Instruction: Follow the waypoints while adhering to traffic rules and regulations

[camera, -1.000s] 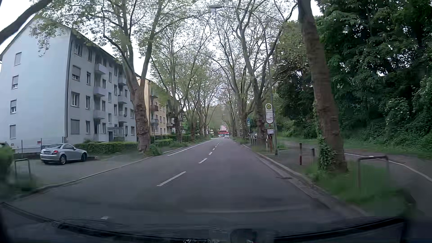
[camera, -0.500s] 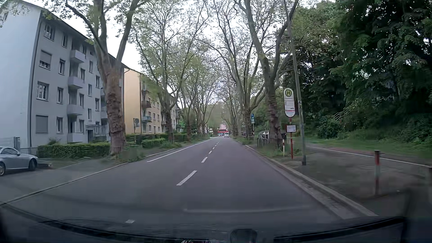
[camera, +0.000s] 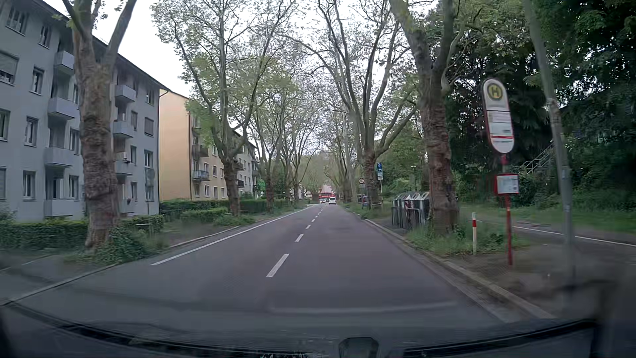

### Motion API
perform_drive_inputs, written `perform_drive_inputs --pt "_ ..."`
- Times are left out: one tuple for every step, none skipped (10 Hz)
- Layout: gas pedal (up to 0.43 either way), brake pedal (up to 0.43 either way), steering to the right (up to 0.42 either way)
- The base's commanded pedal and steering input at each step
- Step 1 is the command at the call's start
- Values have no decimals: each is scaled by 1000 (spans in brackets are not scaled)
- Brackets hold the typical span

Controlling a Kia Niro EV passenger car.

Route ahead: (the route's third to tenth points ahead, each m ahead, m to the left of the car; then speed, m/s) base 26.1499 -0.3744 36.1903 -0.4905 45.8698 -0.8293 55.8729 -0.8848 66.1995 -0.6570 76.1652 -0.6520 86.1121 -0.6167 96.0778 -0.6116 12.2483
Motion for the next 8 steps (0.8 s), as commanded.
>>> perform_drive_inputs --pt "130 0 1" --pt "130 0 1" --pt "130 0 1" --pt "130 0 1" --pt "130 0 1" --pt "130 0 1" --pt "130 0 1" --pt "130 0 1"
